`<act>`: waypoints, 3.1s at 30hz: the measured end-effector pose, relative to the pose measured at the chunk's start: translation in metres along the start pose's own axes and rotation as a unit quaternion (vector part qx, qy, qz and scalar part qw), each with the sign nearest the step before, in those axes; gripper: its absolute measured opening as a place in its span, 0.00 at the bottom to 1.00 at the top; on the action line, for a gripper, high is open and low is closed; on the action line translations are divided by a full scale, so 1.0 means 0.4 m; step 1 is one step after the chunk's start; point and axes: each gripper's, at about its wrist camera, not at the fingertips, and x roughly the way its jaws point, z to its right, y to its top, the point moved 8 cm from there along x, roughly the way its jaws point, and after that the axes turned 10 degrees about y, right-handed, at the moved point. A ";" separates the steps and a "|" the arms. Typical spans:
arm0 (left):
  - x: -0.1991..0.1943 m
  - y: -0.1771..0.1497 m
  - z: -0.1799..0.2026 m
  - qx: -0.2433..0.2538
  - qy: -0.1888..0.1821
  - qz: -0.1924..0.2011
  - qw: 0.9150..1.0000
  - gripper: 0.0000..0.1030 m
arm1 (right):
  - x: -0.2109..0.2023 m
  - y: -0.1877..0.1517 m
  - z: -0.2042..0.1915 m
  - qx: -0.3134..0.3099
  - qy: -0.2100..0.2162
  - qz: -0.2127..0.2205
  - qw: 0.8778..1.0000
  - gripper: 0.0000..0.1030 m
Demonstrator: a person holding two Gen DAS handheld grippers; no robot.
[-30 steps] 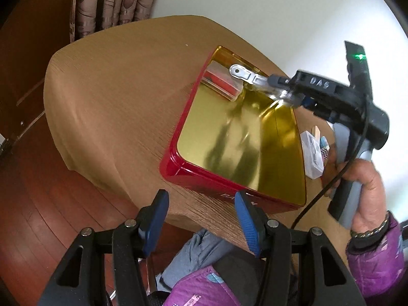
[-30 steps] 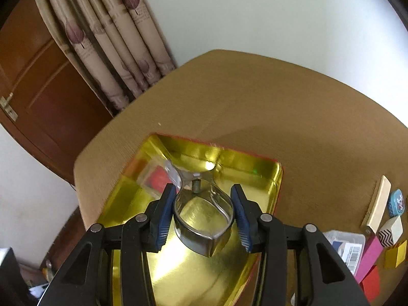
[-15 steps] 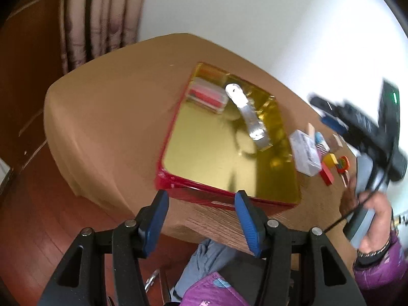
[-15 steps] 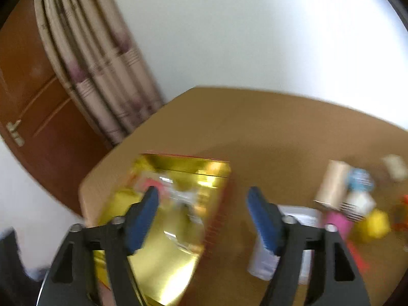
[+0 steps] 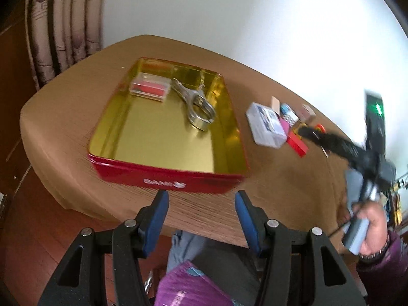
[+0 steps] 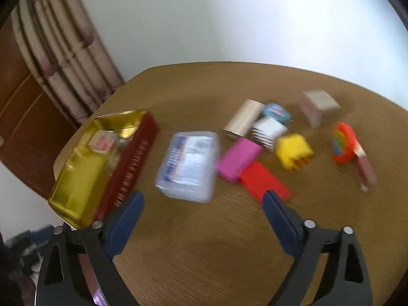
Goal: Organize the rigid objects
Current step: 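Grasp the clear toothbrush box with right tool, then grasp the red block with left tool, then carry the red block into the tin and open left tool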
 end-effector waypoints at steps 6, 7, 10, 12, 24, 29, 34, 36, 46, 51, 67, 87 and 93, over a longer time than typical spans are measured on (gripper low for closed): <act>-0.007 0.002 -0.003 0.009 0.003 0.016 1.000 0.54 | 0.108 0.057 -0.062 -0.006 -0.036 -0.035 0.999 0.90; -0.004 0.002 -0.008 0.003 -0.003 0.012 1.000 0.54 | 0.120 0.060 -0.062 -0.002 -0.042 -0.039 0.998 0.90; 0.009 -0.003 -0.020 -0.020 -0.027 -0.007 0.999 0.54 | 0.157 0.065 -0.048 -0.002 -0.075 -0.055 0.996 0.90; 0.014 -0.006 -0.022 -0.028 -0.039 -0.014 0.999 0.54 | 0.180 0.062 -0.041 0.002 -0.085 -0.067 0.994 0.86; 0.009 -0.015 -0.017 -0.021 -0.031 -0.012 0.999 0.54 | 0.186 0.026 -0.040 0.010 -0.040 -0.095 0.995 0.55; -0.007 -0.019 0.016 0.006 -0.032 -0.005 0.999 0.54 | 0.016 -0.015 0.021 0.027 -0.024 -0.061 0.997 0.55; -0.012 -0.024 0.114 0.029 -0.080 -0.029 0.996 0.54 | -0.172 -0.083 0.192 0.065 -0.075 -0.036 0.994 0.55; -0.002 -0.012 0.171 0.031 -0.100 -0.043 0.994 0.54 | -0.238 -0.106 0.272 0.079 -0.105 -0.028 0.991 0.55; 0.179 0.126 0.454 -0.037 -0.129 -0.155 0.979 0.54 | -0.355 -0.206 0.504 0.160 -0.116 0.005 0.980 0.55; 0.295 0.180 0.508 -0.099 -0.102 -0.206 0.968 0.54 | -0.369 -0.225 0.530 0.174 -0.089 0.017 0.981 0.55; 0.432 0.201 0.563 -0.123 -0.016 -0.242 0.962 0.54 | -0.356 -0.208 0.576 0.169 -0.052 0.032 0.984 0.55; 0.425 0.200 0.605 -0.032 0.043 -0.208 0.977 0.31 | -0.356 -0.200 0.590 0.161 -0.052 0.032 0.985 0.55; 0.314 0.162 0.575 0.002 0.017 -0.182 0.983 0.31 | -0.363 -0.195 0.575 0.156 -0.060 0.034 0.985 0.55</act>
